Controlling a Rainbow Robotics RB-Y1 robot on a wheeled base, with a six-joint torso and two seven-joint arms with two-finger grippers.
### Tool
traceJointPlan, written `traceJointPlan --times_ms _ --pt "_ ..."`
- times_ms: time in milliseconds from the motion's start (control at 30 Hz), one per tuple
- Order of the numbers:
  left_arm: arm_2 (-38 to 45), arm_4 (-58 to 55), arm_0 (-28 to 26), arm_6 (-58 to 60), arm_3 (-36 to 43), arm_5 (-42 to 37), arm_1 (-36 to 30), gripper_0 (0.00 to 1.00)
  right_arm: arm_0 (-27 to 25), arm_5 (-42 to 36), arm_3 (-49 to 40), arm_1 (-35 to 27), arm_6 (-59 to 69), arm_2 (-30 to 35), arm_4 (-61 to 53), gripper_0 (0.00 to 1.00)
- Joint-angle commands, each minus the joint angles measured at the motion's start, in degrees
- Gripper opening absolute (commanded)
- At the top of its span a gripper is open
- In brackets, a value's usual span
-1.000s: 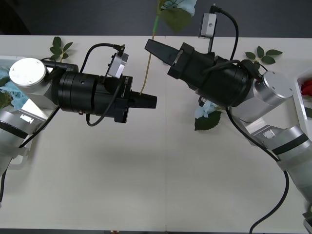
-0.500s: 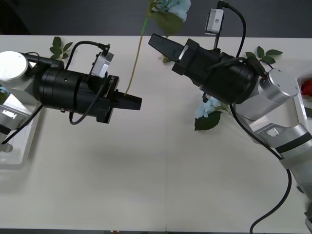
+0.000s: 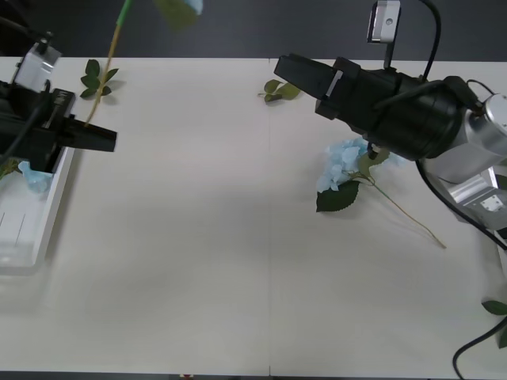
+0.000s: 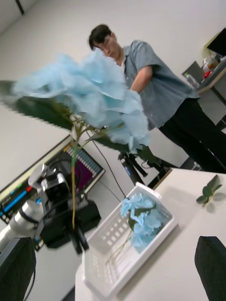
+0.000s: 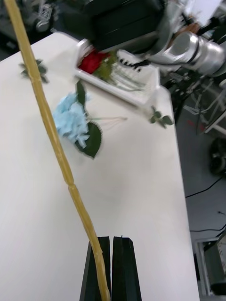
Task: Put the red flowers into the right box and the blue flowers into the left box
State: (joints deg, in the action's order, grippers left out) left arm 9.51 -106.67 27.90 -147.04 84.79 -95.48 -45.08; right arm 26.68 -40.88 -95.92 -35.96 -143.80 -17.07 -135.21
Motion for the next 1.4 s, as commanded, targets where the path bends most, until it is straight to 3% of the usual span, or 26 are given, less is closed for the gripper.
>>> traceJointPlan --times_ms 33,233,500,700,933,1167,1400 --pt "8.51 5.86 -2.06 5.36 3.1 -4.28 -2.03 0.0 0.31 -0.25 -6.56 -7.89 14.77 0.64 5.22 0.98" --pt "18.0 15.0 -7.16 11.86 9.6 -6.21 -4.22 0.0 0.31 -1.48 -15.17 -18.35 41.23 2.48 19.72 0.98" --pt "24.94 24.75 -17.71 20.21 18.04 -2.96 -9.23 0.0 0.48 -20.56 -19.3 -24.86 57.93 8.02 36.68 0.98" --pt "27.67 30.03 -25.44 21.71 19.01 2.32 -12.57 0.0 0.48 -34.35 -21.41 -25.91 58.9 9.69 46.88 0.98" --pt "31.27 39.34 -29.13 25.66 18.92 3.37 -12.66 0.0 -0.13 -44.99 -23.43 -27.85 57.49 9.43 57.77 0.98" --pt "30.92 47.34 -29.92 27.51 18.48 3.37 -12.66 0.0 -2.86 -45.25 -23.61 -29.25 52.13 7.49 67.44 0.98" --pt "27.05 52.53 -29.75 28.56 16.64 3.81 -12.66 0.0 -2.86 -40.95 -20.45 -29.25 49.67 1.52 74.12 0.98"
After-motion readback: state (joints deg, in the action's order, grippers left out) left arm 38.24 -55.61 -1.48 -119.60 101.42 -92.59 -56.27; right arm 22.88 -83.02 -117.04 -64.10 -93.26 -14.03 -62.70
